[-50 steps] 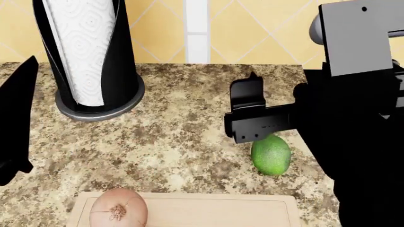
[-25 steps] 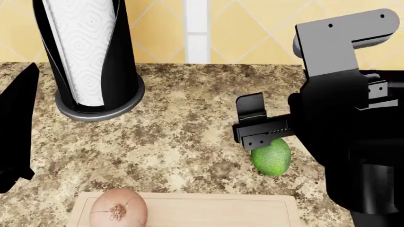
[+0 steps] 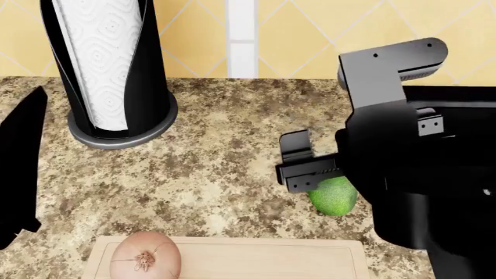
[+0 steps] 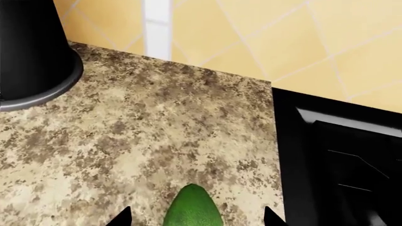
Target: Place the avocado, onion, tomato and bell pepper on the cutting board.
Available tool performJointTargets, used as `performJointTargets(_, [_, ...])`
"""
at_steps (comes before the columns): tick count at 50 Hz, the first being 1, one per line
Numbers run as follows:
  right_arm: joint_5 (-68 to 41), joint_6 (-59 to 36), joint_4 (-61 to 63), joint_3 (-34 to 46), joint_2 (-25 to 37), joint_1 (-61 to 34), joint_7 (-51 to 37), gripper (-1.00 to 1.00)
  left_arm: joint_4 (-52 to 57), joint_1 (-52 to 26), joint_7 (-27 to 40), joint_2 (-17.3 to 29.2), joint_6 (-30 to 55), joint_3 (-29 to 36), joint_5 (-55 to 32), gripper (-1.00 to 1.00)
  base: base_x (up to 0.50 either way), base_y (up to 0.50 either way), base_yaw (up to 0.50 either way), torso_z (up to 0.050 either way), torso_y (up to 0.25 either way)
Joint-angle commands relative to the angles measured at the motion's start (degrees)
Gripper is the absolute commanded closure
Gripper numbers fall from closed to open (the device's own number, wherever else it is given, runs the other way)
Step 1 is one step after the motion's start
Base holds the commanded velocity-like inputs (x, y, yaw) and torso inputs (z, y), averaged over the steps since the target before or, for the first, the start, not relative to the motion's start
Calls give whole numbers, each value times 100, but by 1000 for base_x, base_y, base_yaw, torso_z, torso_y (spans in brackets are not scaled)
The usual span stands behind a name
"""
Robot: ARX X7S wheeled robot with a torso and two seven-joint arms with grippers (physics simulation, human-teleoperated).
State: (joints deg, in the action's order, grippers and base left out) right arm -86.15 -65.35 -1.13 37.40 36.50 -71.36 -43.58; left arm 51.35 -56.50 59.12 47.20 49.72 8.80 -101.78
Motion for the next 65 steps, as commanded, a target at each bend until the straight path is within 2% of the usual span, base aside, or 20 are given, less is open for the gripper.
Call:
performJointTargets(1, [564,256,-399,89,-354,65,520,-100,116,-5,-28,-34,-11,-196,-21,-100,0,0,0,0,0])
performJointTargets(16, [1206,620,-1093,445,-583,147,1039,-100,96,-41,33,-31,-42,-159,-91,-100,0,0,0,0,0])
performJointTargets(65, [1598,992,-1795,755,-869,438,1355,-100,228,-45,277,147,-221,-226,-408,-100,0,0,0,0,0])
